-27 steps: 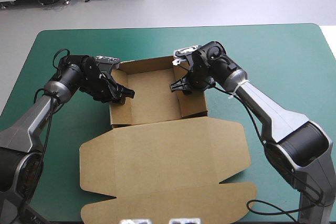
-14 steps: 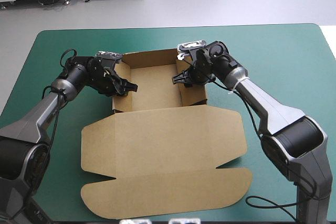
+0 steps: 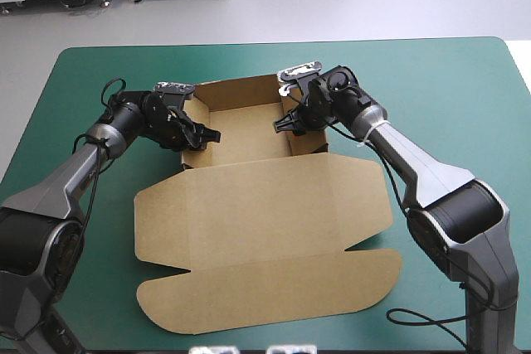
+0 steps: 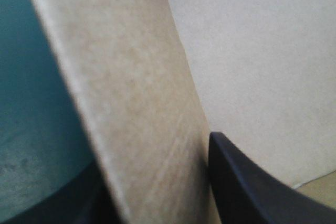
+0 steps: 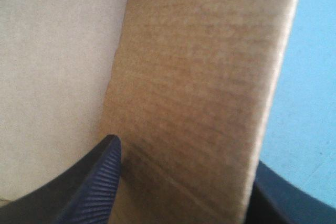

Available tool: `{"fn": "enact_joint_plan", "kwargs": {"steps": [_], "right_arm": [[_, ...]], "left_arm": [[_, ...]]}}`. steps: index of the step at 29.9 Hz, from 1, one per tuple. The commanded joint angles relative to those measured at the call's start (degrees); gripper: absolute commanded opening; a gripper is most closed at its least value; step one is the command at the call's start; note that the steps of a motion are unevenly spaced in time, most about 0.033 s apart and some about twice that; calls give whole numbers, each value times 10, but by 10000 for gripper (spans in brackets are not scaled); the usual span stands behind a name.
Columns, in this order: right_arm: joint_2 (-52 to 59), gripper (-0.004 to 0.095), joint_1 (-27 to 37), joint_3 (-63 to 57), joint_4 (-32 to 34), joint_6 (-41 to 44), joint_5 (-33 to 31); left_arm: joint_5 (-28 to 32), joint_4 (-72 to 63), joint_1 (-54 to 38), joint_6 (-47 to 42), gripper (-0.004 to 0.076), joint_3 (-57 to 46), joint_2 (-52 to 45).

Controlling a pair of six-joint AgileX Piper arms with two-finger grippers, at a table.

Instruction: Fold the box

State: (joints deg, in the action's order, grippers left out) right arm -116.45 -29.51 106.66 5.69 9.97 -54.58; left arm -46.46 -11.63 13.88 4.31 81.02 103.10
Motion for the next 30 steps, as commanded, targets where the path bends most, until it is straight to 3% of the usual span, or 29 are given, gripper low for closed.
{"fn": "enact_joint_plan", "kwargs": {"steps": [1, 9, 18, 20, 24, 27, 30], "right_arm": [[33, 516, 0, 21, 4, 28, 43], [32, 516, 1, 21, 6, 58, -5], [32, 496, 1, 33, 12, 50, -62], [32, 416, 1, 33, 9, 49, -88], [32, 117, 1, 42, -3, 33, -145], [38, -14, 1, 52, -30, 22, -171], [52, -17, 0, 49, -95, 9, -171]], "left_arm": [[19, -34, 4, -5, 330, 17, -28], [24, -77, 4, -7, 330, 17, -28], [-23, -75, 3, -4, 302, 17, -28], [-48, -75, 3, -4, 221, 17, -28], [-91, -82, 3, -4, -9, 17, -28], [-123, -93, 3, -4, -8, 17, -29], [-168, -103, 4, -4, -8, 17, -31]]}}
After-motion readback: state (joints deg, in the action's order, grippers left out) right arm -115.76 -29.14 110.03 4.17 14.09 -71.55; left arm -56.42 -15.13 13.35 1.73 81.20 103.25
